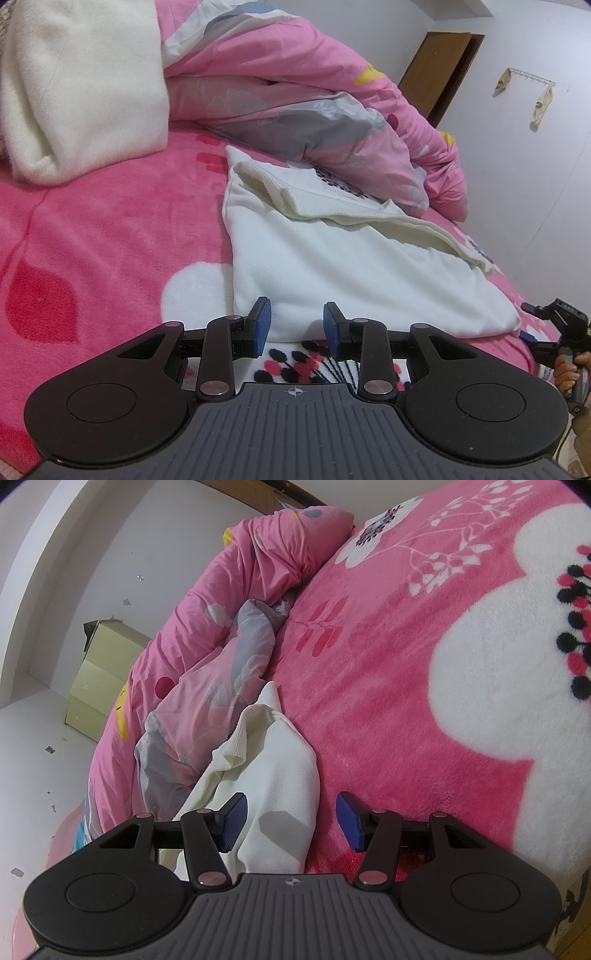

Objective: Fold clothes

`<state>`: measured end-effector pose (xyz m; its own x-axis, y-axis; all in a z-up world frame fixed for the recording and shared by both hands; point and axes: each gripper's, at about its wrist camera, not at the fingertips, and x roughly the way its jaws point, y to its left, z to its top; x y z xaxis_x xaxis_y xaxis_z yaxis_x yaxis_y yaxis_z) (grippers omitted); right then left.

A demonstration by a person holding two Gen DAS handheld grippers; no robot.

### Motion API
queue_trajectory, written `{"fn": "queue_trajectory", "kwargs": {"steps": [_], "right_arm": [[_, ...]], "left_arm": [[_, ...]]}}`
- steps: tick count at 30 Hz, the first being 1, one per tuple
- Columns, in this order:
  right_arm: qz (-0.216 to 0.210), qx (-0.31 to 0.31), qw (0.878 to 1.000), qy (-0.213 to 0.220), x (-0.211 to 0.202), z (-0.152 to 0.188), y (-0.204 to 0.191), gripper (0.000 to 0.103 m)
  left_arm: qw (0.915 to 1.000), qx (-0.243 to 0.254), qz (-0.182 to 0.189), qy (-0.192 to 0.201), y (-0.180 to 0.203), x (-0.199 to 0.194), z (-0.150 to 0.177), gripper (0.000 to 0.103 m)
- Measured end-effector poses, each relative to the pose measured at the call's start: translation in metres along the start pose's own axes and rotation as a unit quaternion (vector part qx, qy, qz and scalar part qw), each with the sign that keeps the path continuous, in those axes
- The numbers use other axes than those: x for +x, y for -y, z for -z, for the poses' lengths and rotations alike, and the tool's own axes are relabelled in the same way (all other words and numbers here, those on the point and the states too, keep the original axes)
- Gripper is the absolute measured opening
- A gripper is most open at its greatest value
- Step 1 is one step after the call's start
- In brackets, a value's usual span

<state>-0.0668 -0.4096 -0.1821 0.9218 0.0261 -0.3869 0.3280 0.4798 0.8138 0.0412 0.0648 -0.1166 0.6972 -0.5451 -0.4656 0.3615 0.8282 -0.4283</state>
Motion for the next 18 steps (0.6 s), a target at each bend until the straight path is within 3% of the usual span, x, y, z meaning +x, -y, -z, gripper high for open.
{"fn": "queue_trajectory", "kwargs": {"steps": [18], "right_arm": [[-0.006, 0.006, 1.000, 0.000, -0.001, 0.000, 0.002, 0.056]], "left_arm": [[0.9997, 0.007, 0.003, 0.021, 0.009, -0.021, 0.005, 0.056]]}}
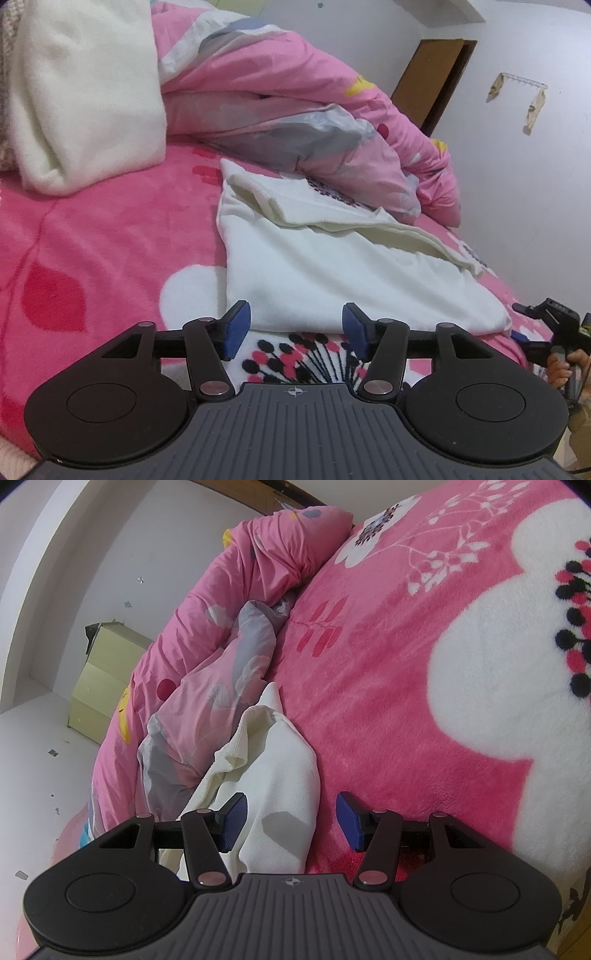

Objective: Fold clothes

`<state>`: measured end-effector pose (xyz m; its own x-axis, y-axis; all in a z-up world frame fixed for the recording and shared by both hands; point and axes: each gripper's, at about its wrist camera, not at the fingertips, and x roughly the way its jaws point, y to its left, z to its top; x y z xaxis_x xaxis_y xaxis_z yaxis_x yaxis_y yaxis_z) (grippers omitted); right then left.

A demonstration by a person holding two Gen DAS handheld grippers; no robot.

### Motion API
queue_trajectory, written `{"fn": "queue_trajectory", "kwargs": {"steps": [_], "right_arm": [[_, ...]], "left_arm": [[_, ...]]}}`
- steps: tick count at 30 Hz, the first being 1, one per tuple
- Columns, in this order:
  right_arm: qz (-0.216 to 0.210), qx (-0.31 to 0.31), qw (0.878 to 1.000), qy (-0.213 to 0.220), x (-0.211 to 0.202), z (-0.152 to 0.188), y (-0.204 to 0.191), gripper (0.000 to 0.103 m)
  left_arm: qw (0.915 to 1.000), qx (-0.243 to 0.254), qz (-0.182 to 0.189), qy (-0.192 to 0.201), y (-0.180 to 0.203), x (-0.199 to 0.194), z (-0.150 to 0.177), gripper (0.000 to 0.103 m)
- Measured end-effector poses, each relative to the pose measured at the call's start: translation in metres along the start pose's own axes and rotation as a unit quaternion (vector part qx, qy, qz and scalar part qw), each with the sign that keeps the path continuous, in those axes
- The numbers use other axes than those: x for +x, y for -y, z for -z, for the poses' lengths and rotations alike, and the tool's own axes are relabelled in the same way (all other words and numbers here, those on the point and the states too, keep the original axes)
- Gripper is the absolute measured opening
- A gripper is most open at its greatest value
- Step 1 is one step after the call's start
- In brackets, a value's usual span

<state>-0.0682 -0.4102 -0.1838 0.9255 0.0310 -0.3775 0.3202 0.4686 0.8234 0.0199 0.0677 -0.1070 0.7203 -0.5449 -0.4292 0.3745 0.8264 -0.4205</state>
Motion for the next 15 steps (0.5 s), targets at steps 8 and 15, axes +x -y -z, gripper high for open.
{"fn": "queue_trajectory", "kwargs": {"steps": [8, 15], "right_arm": [[-0.002, 0.002, 1.000, 0.000, 0.000, 0.000, 0.001, 0.056], [-0.002, 0.002, 1.000, 0.000, 0.000, 0.000, 0.001, 0.056]], "left_arm": [[0.9996, -0.017, 0.018, 0.013, 0.003, -0.018, 0.007, 0.061], [0.9994, -0.023, 0.024, 0.000, 0.005, -0.017, 0.015, 0.063]]}}
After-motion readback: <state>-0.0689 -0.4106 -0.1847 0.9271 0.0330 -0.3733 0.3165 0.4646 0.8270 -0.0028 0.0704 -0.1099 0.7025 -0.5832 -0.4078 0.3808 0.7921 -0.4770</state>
